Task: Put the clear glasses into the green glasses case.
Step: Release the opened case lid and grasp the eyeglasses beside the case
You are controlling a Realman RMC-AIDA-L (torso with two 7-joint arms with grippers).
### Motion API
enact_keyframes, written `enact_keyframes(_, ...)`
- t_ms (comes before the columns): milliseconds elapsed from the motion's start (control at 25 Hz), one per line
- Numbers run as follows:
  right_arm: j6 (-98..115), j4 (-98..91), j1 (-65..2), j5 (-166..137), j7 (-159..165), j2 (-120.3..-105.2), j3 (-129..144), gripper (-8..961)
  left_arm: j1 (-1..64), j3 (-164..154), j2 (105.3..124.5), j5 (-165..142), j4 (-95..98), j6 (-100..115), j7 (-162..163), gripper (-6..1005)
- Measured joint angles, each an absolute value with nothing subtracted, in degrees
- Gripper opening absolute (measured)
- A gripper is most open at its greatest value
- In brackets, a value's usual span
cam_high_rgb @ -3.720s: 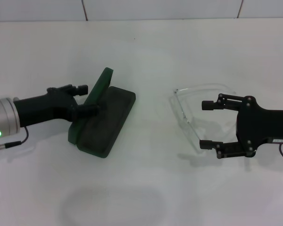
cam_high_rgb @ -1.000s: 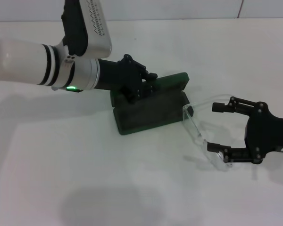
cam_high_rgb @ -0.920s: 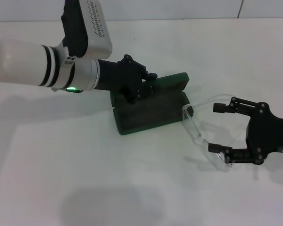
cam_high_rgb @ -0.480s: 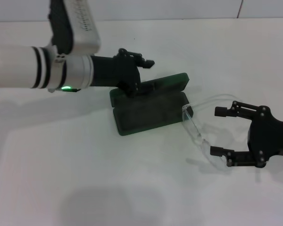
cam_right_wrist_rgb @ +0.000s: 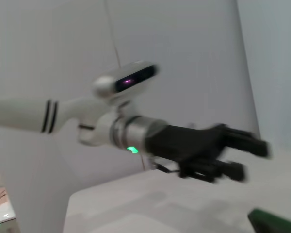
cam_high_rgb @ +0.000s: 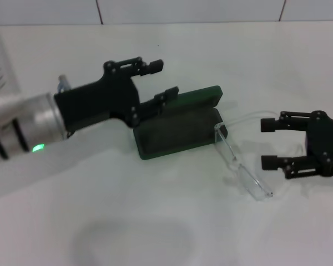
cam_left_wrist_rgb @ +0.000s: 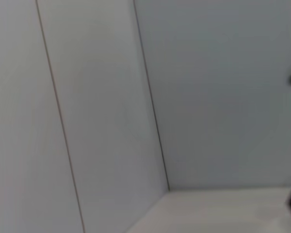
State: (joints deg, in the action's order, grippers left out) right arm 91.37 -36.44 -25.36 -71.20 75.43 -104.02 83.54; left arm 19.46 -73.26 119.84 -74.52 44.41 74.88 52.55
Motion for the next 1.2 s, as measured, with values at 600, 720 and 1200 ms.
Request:
enact_keyframes(600,90.66,-70.97,-37.74,-128.25,140.07,-115.52,73.62,788,17.6,-72.71,119.54,-59.79,25.71,84.71,32.84,540)
enact_keyframes(720,88.99,-70.35,-39.8,-130.11,146.27,-115.39,79.42,787,18.03,-72.69,119.45,-59.94,24.92,84.49,32.7,539)
enact_keyframes(1200,82.72,-67.48,-43.08,-133.79,160.23,-116.11,94.3,783,17.01,-72.84,119.22,-61.37,23.61,84.52,31.29,537)
